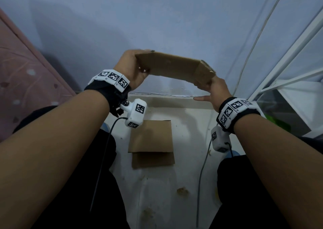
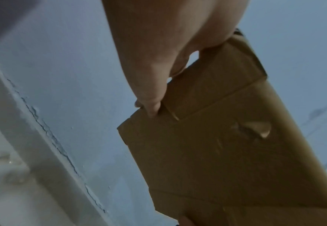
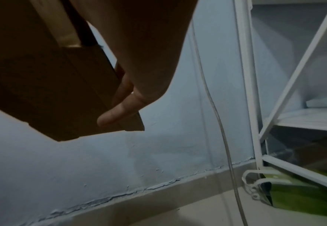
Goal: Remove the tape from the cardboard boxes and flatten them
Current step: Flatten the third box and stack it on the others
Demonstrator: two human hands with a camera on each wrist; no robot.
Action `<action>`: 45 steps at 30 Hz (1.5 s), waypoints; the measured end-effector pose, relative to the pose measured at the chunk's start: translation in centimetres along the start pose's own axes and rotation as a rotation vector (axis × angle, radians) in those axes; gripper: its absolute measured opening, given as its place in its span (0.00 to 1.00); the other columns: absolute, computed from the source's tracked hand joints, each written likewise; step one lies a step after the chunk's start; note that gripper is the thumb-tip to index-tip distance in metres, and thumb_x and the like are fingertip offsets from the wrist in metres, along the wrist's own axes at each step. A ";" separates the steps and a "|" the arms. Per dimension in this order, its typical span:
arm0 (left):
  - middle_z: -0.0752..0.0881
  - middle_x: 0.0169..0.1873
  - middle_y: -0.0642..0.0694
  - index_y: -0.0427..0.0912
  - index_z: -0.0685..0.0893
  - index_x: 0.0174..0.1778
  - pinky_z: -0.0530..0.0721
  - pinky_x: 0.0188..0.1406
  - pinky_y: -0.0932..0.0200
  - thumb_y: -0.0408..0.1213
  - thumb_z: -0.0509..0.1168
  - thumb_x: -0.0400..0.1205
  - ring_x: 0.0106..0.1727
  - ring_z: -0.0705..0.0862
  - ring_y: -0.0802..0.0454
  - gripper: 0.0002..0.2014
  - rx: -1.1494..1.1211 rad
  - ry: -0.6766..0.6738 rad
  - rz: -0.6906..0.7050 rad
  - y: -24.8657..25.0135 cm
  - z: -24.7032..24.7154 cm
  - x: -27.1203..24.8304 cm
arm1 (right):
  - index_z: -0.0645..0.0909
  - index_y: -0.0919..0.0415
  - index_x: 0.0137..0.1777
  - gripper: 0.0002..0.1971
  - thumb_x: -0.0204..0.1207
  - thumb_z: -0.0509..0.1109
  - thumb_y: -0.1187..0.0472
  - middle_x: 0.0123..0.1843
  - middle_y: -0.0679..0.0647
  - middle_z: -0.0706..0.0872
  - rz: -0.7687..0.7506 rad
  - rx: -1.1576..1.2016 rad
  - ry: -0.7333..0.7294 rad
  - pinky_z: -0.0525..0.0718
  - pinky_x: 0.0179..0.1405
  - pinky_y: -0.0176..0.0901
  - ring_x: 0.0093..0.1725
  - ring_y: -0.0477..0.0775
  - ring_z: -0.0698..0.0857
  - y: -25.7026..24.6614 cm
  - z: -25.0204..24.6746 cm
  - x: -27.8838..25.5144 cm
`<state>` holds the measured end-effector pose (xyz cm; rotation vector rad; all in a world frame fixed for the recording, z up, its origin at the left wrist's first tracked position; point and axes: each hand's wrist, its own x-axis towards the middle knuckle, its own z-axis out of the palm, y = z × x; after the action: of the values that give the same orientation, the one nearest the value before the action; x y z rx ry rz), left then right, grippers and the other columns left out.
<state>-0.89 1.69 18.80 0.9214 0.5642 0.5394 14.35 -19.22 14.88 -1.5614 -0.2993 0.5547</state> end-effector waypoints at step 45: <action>0.88 0.48 0.32 0.31 0.87 0.56 0.94 0.41 0.48 0.17 0.57 0.87 0.42 0.93 0.36 0.13 0.415 -0.033 0.111 -2.4 -2.1 0.5 | 0.86 0.66 0.62 0.16 0.85 0.62 0.57 0.57 0.69 0.90 0.016 0.254 -0.054 0.92 0.44 0.64 0.55 0.64 0.89 -0.5 -1.2 0.6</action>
<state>-1.46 2.10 15.65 1.3592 0.6096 0.5146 15.56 -19.89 15.31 -1.3063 -0.2469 0.6238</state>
